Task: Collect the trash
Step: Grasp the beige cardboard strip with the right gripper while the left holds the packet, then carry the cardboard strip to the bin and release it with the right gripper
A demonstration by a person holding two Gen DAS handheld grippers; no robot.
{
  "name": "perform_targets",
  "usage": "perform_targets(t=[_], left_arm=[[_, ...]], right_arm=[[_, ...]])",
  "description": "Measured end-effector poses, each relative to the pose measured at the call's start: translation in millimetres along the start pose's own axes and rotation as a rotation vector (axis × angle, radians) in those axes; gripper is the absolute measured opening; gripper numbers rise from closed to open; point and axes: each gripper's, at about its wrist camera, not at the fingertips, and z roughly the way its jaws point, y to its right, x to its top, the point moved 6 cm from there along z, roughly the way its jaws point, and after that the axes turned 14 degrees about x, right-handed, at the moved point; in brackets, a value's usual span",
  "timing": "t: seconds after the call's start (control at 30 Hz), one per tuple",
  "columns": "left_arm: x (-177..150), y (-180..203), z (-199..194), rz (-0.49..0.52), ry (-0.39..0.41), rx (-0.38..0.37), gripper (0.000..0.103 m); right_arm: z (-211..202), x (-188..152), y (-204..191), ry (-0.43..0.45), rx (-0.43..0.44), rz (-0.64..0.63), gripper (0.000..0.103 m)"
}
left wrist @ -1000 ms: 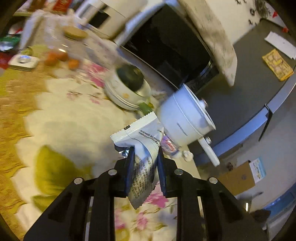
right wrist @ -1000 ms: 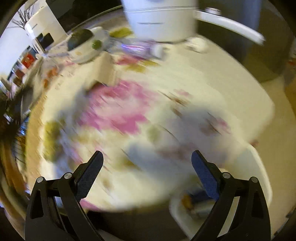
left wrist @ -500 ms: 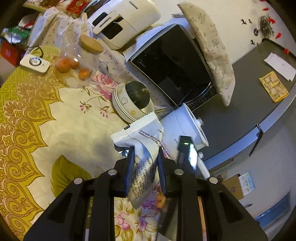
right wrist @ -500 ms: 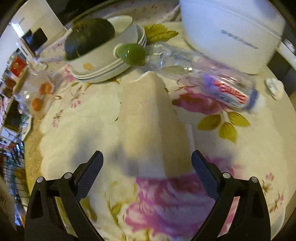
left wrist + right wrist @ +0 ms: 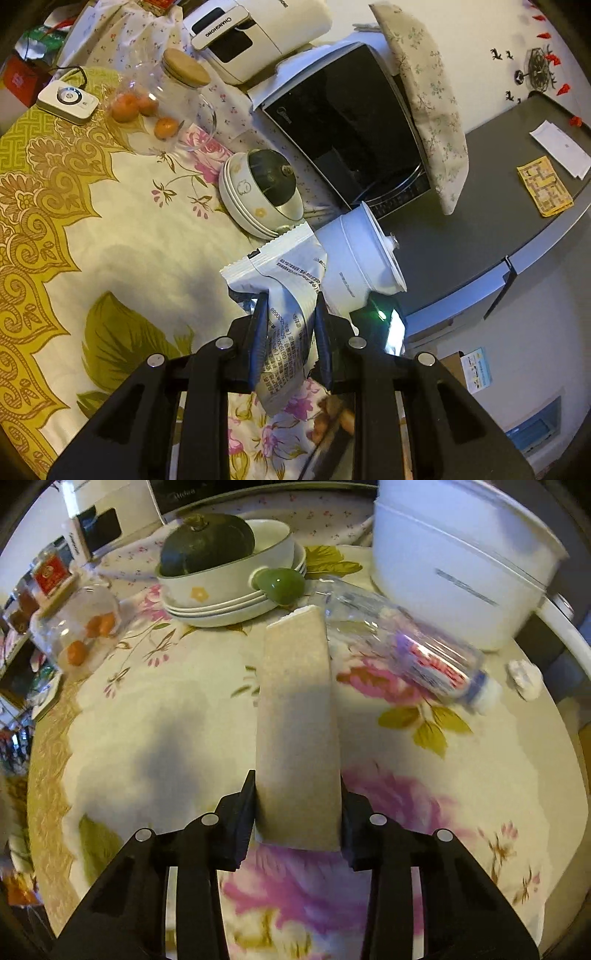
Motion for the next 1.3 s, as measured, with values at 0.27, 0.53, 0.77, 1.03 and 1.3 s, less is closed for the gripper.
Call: perform_targets(t=[0.27, 0.53, 0.77, 1.03, 1.3], left_arm=[[-15, 18, -7, 0.033, -0.011, -0.044, 0.024], [-48, 38, 1, 0.125, -0.066, -0.036, 0.024], [-94, 67, 13, 0.226, -0.137, -0.047, 0.024], [-161, 94, 31, 0.347, -0.242, -0.055, 0.024], [-217, 111, 47, 0.415, -0.338, -0.064, 0.024]], right_arm=[[-71, -44, 16, 0.062, -0.046, -0.016, 0.037], [-144, -124, 80, 0.097, -0.078, 0.103, 0.037], [-179, -194, 152, 0.085, -0.143, 0.249, 0.038], [-171, -246, 199, 0.027, -0.173, 0.381, 0.047], [-184, -257, 207, 0.084, -0.169, 0.398, 0.060]])
